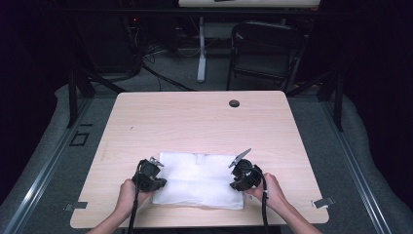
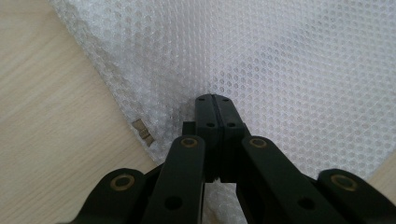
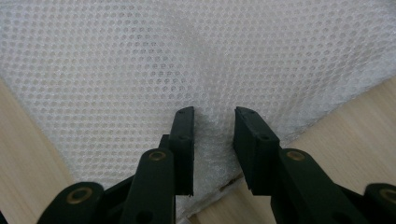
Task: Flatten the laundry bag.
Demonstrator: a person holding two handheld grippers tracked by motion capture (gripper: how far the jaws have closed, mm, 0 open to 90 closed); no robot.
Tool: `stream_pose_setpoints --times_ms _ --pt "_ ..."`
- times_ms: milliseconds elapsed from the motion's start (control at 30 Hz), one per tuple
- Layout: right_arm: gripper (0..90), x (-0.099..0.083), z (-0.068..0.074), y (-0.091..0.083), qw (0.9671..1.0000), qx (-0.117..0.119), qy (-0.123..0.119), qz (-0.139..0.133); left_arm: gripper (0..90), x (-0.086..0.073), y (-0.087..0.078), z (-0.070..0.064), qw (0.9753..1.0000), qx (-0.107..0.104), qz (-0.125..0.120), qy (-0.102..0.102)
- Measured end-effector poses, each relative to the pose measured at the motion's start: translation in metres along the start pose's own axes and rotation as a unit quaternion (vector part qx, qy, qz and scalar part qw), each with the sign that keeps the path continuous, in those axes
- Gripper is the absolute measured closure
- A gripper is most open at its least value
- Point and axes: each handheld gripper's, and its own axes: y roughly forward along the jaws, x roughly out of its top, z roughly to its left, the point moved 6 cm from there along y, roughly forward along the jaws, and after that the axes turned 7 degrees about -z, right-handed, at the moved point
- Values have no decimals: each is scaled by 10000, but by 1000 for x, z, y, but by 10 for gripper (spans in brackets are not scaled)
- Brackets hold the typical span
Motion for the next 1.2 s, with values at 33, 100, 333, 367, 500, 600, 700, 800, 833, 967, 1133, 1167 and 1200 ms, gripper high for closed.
stream_pose_setpoints --times_ms 33,100,333,367,500,600,700,800,833,967,1133,1167,1200 --pt "691 -1 -2 -2 9999 2 -78 110 900 0 0 -1 10000 -36 -11 1" --pt "690 -1 -3 -2 9999 28 -45 93 900 0 0 -2 10000 -80 2 1" --pt "683 -3 -7 -4 9999 76 -22 106 900 -3 -1 -9 9997 -250 70 -20" --pt "681 -4 -9 -5 9998 82 -56 175 900 -3 -1 -10 9996 -255 77 25" --pt "671 -3 -9 -4 9999 105 2 122 888 -1 -1 -9 9997 -232 12 39" --pt "661 -3 -9 -4 9999 72 -22 145 846 0 -1 -10 9995 -297 -11 69" --pt "613 -3 -8 -4 9999 102 48 79 763 2 -4 -10 9993 -345 -73 118" --pt "562 -1 -7 -5 9999 98 -25 109 606 5 -10 -9 9994 -303 -136 58" --pt "548 0 -6 -6 9999 121 -41 93 544 6 -12 -10 9992 -357 -195 43" --pt "467 8 -3 -15 9999 47 -130 -67 366 10 -22 -13 9989 -264 -364 160" --pt "401 13 5 -30 9995 51 -179 -250 233 12 -27 -18 9984 -188 -499 201" --pt "393 13 7 -32 9994 88 -195 -273 216 11 -27 -18 9983 -225 -499 201" --pt "384 13 9 -34 9994 79 -222 -264 208 11 -27 -18 9984 -190 -499 200"
